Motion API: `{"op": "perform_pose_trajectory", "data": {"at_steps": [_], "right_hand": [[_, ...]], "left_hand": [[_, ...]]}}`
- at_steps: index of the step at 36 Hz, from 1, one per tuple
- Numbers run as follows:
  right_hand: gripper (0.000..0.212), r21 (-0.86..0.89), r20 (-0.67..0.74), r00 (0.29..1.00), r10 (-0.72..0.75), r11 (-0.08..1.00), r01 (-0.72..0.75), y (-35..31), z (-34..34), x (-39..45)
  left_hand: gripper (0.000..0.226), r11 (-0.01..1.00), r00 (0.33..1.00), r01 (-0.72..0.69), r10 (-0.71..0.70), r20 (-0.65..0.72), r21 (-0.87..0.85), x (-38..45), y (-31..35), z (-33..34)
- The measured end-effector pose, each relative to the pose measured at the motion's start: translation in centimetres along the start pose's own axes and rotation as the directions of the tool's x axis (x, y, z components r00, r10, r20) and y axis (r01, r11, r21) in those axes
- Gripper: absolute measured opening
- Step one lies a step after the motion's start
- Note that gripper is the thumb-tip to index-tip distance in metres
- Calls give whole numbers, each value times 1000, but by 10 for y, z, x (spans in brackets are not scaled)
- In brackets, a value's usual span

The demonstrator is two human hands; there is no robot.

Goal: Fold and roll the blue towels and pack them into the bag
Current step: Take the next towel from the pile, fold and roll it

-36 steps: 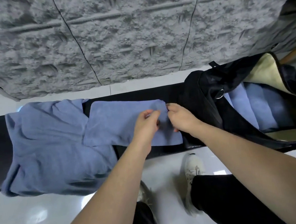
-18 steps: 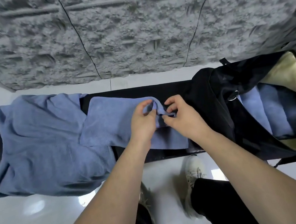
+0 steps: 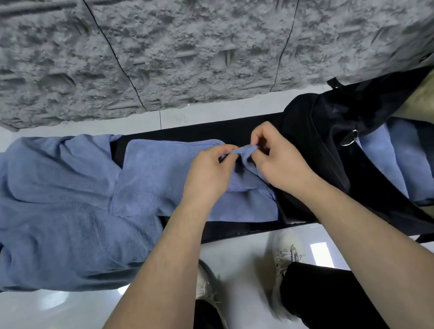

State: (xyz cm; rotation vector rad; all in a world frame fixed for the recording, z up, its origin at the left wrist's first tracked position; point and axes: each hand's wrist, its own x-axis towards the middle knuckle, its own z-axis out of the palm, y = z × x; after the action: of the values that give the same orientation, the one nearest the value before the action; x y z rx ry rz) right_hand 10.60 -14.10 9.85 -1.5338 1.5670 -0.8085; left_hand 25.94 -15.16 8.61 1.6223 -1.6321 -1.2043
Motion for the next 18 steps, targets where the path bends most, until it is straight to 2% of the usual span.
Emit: {"op": "perform_pose_trajectory", "data": {"at_steps": [7,11,13,16,18], "right_hand": [[19,-36,74,993,87,996,-85,-4,-5,0],[25,4,91,990,108,994,-108,-5,-7,1],[26,85,48,991,123,988,-127,-5,-8,3],[27,268,-94,976,194,950,-162,-6,-8,6],[26,287,-156,963,219,943,-168,-7,-11,7]], "left_hand": [[12,997,981,-76,70,179,26,-1,2,1],[15,998,985,-64,59,164,25,-1,1,1],[20,999,988,-41,39,153,10,0,3,1],[28,1000,992,7,-9,124,16,0,6,0],[31,1000,994,25,-27,110,12,0,7,-1]]}}
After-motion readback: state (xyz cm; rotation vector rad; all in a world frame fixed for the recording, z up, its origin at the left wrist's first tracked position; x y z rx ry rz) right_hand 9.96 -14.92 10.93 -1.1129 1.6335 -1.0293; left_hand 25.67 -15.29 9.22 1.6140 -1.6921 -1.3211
